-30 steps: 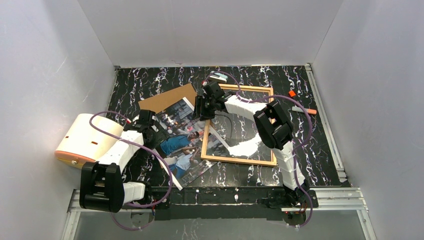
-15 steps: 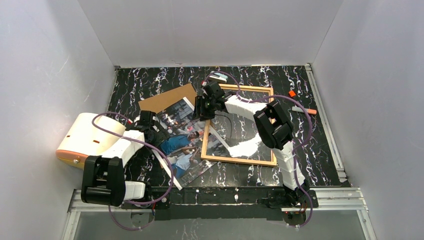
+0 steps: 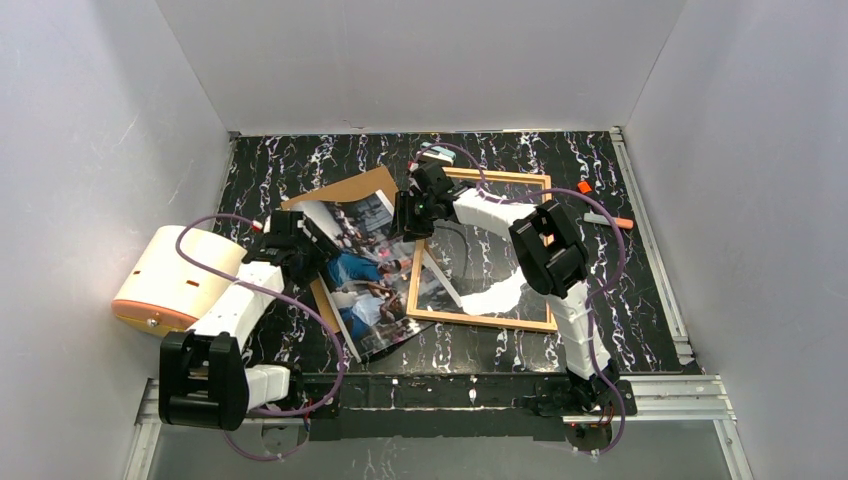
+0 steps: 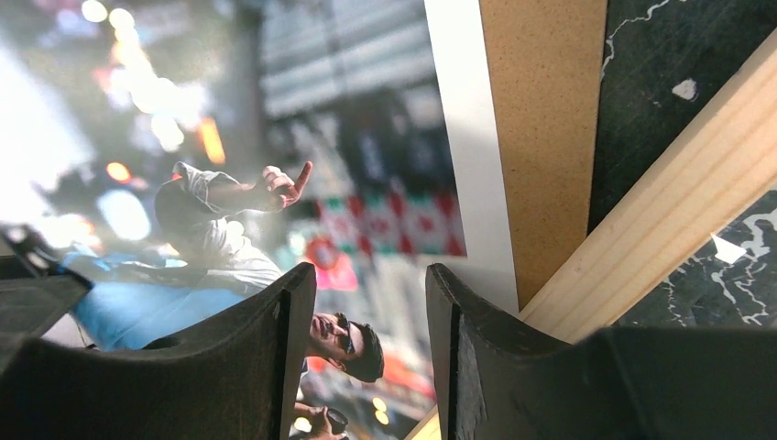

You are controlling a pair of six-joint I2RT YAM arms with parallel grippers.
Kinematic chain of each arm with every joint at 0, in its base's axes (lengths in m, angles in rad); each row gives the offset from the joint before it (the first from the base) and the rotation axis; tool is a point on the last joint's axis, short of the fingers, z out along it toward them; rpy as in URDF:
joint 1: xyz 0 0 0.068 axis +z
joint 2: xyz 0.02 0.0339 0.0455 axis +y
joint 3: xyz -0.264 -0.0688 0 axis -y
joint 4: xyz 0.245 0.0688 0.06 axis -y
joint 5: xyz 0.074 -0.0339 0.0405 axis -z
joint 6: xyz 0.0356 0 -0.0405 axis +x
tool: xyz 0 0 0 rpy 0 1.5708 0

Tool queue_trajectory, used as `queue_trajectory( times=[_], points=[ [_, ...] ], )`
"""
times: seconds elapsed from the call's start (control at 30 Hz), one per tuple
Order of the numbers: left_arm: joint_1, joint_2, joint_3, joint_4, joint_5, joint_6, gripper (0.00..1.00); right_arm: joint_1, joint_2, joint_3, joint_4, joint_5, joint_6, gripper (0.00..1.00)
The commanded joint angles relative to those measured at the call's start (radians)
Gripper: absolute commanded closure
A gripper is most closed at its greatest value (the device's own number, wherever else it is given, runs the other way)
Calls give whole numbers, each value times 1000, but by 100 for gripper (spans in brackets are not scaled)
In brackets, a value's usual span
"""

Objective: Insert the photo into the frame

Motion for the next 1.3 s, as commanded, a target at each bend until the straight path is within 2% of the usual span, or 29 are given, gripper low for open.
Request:
queue_trajectory(
  times=[0.0,0.07,0.2,0.3,0.5,0.67,0.77,0.87,0.93,1.1,1.2,1.27],
  points=[
    [-1,-50,43,42,26,-36,28,-5,71,0,-130,13,-8,44],
    [0,-40,34,91,103,-50,22,-7,80,3,-141,13,-6,43],
    [1,36,-8,275,343,-94,10,-7,90,1,-141,-1,-2,44],
    [1,83,-27,390,432,-125,9,-10,93,-2,-139,-10,0,43],
    [1,53,-18,457,471,-117,2,-19,93,-9,-137,-22,3,43],
    [1,114,-25,644,701,-177,2,-29,91,-13,-133,-31,5,43],
    [1,125,-33,699,752,-198,2,-32,93,-10,-128,-39,5,42],
    [1,103,-16,649,737,-157,2,-34,94,-8,-126,-43,5,42],
    [1,93,21,536,691,-100,2,-36,96,-5,-126,-47,5,42],
    [1,36,112,199,493,48,18,-41,97,-2,-126,-50,7,42],
    [1,-10,123,95,369,56,30,-46,95,-4,-126,-54,10,43],
    [1,-33,116,65,346,45,37,-48,95,-5,-125,-55,10,43]
  ],
)
